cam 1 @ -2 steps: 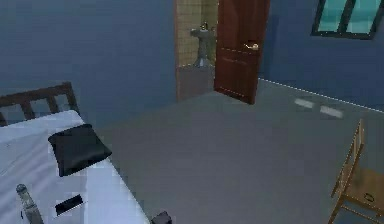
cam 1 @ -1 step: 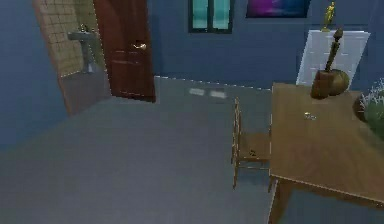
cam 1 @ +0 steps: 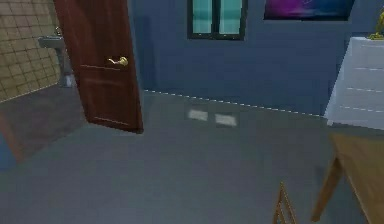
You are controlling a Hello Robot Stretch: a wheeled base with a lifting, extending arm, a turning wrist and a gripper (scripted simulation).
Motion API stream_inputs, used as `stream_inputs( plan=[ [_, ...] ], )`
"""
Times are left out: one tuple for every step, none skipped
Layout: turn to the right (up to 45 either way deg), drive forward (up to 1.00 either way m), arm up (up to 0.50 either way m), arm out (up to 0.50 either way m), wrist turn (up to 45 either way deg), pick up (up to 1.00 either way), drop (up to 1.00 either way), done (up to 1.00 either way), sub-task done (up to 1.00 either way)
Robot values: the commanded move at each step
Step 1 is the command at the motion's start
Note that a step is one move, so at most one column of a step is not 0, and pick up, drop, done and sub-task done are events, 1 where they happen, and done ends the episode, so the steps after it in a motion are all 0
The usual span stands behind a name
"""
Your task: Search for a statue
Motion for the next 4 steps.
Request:
stream_inputs(
  plan=[
    [6.0,0.0,0.0,0.0,0.0,0.0,0.0,0.0,0.0],
    [0.0,0.35,0.0,0.0,0.0,0.0,0.0,0.0,0.0],
    [45.0,0.0,0.0,0.0,0.0,0.0,0.0,0.0,0.0],
    [21.0,0.0,0.0,0.0,0.0,0.0,0.0,0.0,0.0]
  ],
)
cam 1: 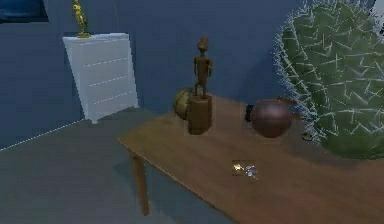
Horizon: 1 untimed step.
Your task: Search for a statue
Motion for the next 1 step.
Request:
stream_inputs(
  plan=[
    [0.0,0.0,0.0,0.0,0.0,0.0,0.0,1.0,0.0]
  ],
)
